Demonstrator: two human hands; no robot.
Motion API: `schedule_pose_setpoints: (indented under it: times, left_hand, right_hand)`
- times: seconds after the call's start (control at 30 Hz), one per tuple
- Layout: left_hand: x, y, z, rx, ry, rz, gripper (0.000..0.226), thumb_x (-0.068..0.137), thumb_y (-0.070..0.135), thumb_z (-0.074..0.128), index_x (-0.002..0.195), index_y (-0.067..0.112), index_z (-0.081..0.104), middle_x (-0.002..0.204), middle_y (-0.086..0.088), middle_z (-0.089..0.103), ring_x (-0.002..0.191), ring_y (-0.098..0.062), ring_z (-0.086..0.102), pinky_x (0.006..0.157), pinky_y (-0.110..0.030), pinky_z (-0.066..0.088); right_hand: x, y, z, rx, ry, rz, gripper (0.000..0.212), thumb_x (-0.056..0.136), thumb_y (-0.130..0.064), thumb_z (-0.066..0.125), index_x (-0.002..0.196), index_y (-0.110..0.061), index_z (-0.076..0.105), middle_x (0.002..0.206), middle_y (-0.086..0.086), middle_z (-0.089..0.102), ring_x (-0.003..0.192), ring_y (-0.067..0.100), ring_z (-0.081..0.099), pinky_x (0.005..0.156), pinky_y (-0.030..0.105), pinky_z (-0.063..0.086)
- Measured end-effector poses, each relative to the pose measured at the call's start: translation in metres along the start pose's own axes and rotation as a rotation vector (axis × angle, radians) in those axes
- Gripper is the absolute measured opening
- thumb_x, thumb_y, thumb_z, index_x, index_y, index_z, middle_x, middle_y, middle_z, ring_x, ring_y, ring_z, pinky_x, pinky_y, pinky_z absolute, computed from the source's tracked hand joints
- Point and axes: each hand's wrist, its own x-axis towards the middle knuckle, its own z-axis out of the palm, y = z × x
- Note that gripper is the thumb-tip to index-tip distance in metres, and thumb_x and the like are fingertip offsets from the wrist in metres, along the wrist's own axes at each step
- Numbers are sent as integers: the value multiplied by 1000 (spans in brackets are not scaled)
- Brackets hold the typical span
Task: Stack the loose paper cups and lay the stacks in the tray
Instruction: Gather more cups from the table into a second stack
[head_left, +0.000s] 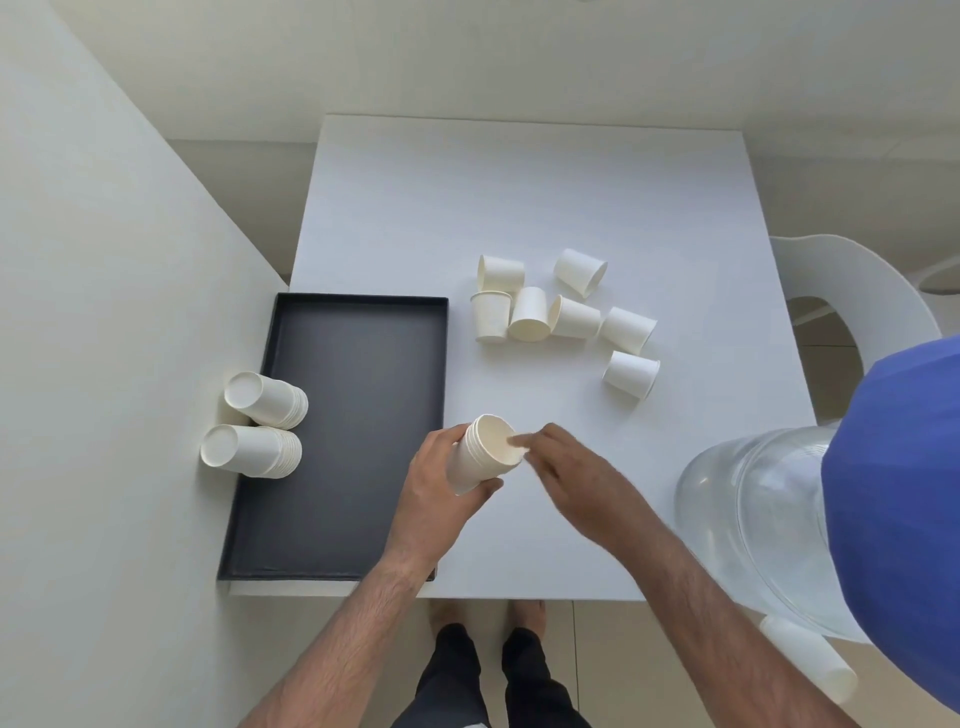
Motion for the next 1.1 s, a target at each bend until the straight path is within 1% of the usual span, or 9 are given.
schedule_pose_setpoints:
  times: [0.1, 0.2, 0.3, 0.47, 0.63, 0.77, 0.93, 1.03, 1.1]
  left_hand:
    - [-2, 0, 0, -33, -6, -30, 77, 82, 41, 93, 126, 75, 41, 136, 40, 49, 129, 17, 45, 93, -19, 49]
    - [-2, -1, 2, -51, -20, -46, 75, 82, 40, 93, 126, 75, 42, 137, 40, 49, 129, 18, 45, 93, -19, 48]
    - [0, -1, 3, -70, -38, -60, 74, 83, 39, 93, 127, 73, 44, 139, 37, 50, 128, 18, 45, 95, -21, 48]
    - [8, 1, 4, -57, -47, -58, 76, 84, 37, 92, 127, 74, 42, 137, 41, 49, 128, 19, 45, 95, -16, 44]
    - [16, 6, 4, -76, -38, -46, 73, 84, 33, 92, 128, 69, 47, 138, 37, 53, 129, 14, 49, 97, -17, 45]
    - [21, 6, 5, -74, -26, -36, 73, 84, 32, 93, 127, 69, 48, 138, 36, 53, 129, 15, 48, 96, -14, 43]
    - [25, 5, 8, -60, -28, -33, 77, 83, 32, 93, 124, 75, 44, 136, 41, 51, 128, 17, 47, 95, -17, 45]
    - [26, 4, 11, -72, -35, -45, 73, 82, 33, 94, 128, 68, 49, 136, 36, 53, 127, 12, 50, 95, -20, 47]
    - [26, 3, 13, -80, -35, -52, 70, 81, 34, 94, 131, 60, 52, 136, 34, 54, 127, 6, 52, 96, -23, 49]
  right_hand:
    - [7, 30, -2, 282, 242, 197, 19, 107, -20, 54, 122, -27, 63, 113, -15, 57, 92, 6, 60, 81, 14, 45]
    - [26, 70, -7, 482, 442, 511, 19, 104, -17, 60, 122, -14, 60, 111, 2, 63, 88, 16, 64, 78, 32, 50]
    - [45, 107, -18, 669, 616, 788, 35, 101, -25, 63, 131, -8, 55, 100, 1, 61, 76, 18, 64, 71, 36, 49]
    - [72, 151, -31, 689, 643, 1022, 50, 97, -37, 67, 137, -10, 53, 117, 7, 59, 98, 25, 57, 89, 46, 54]
    - [91, 169, -32, 641, 587, 1003, 33, 101, -28, 62, 122, -3, 65, 103, 8, 60, 90, 25, 54, 75, 35, 43]
    - [89, 152, -31, 591, 589, 939, 15, 103, -21, 57, 103, -7, 63, 94, 8, 58, 85, 24, 52, 60, 29, 38]
    - [61, 96, -37, 563, 575, 740, 14, 105, -24, 54, 106, -13, 61, 102, 9, 64, 83, 22, 61, 77, 37, 47]
    - [36, 55, -36, 547, 498, 554, 9, 107, -24, 54, 108, -19, 61, 105, 6, 65, 75, 2, 63, 75, 35, 50]
    - [19, 31, -32, 486, 437, 420, 6, 107, -25, 56, 107, -22, 62, 106, -4, 64, 85, 3, 66, 73, 31, 53]
